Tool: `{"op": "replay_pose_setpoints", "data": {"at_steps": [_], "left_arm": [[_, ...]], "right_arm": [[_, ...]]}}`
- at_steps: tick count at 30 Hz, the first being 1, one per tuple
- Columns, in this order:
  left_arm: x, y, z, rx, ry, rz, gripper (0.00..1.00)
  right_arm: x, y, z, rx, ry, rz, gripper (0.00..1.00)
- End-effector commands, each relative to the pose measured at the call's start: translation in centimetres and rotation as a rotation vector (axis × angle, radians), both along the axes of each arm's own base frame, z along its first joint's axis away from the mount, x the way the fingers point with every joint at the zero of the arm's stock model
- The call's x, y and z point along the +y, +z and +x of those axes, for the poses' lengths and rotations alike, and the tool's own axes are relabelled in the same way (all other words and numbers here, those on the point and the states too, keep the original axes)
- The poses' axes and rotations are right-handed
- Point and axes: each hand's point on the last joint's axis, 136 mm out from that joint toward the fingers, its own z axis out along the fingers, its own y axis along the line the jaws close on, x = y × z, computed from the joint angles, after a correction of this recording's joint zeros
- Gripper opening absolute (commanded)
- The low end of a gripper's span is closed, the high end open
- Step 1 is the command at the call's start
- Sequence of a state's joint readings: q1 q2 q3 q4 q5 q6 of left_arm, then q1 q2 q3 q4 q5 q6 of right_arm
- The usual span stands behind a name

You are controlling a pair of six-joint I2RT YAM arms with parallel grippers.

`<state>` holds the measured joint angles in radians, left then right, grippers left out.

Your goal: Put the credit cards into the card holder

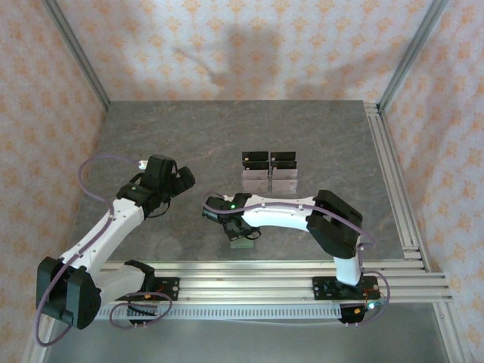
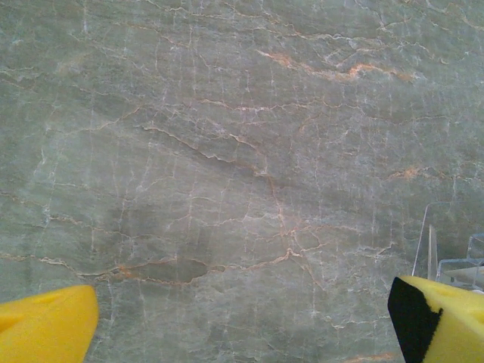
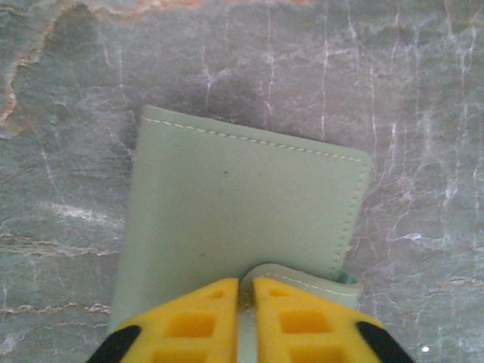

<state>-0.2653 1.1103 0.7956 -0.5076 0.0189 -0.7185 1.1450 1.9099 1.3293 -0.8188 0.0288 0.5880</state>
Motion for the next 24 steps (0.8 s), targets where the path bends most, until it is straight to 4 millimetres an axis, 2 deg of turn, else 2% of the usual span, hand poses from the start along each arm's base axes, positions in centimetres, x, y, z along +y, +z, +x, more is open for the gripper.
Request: {"op": "replay_pose_setpoints", "data": {"at_steps": [1,5,8,13,18,20,21,23,24], "left_arm": [[0.2,-0.2,0.1,0.008,0.020,-0.010,1.00],[0.0,-0.5,0.0,0.019,0.010,-0.016,1.00],[-0.5,-0.9,0.0,0.034,-0.014,-0.035,1.00],[-2.8,-1.6,-0.1,0.045,-0.113,-0.118,1.00],[-5.7,-2.6,-0.5,0.056,-0.232,-0.224,0.98],[-6.4,-3.3,-0.9,0.075,-0.252,-0.231,0.97],[-6.7,-3.6,-1.2,0.083,-0.260,-0.224,0.97],[-6.9,-4.0,-1.5,0.090,-0.263,-0.210,0.97],[-7.0,-4.2,-1.6,0.091,-0.265,-0.205,0.97]], "right_arm": [[-0.5,-0.2,-0.4,0.002,0.010,-0.021,0.02],[-0.3,1.5,0.3,-0.042,0.007,0.010,0.00],[0.0,3.7,1.3,-0.082,-0.015,0.081,0.00],[0.0,6.4,3.0,-0.118,-0.063,0.208,0.00],[0.0,7.3,4.0,-0.121,-0.088,0.288,0.00],[-0.1,7.0,4.0,-0.117,-0.085,0.283,0.00],[-0.2,6.7,3.9,-0.106,-0.085,0.272,0.03],[-0.6,6.1,3.5,-0.087,-0.087,0.249,0.29],[-0.8,5.7,3.3,-0.079,-0.089,0.239,0.38]]}}
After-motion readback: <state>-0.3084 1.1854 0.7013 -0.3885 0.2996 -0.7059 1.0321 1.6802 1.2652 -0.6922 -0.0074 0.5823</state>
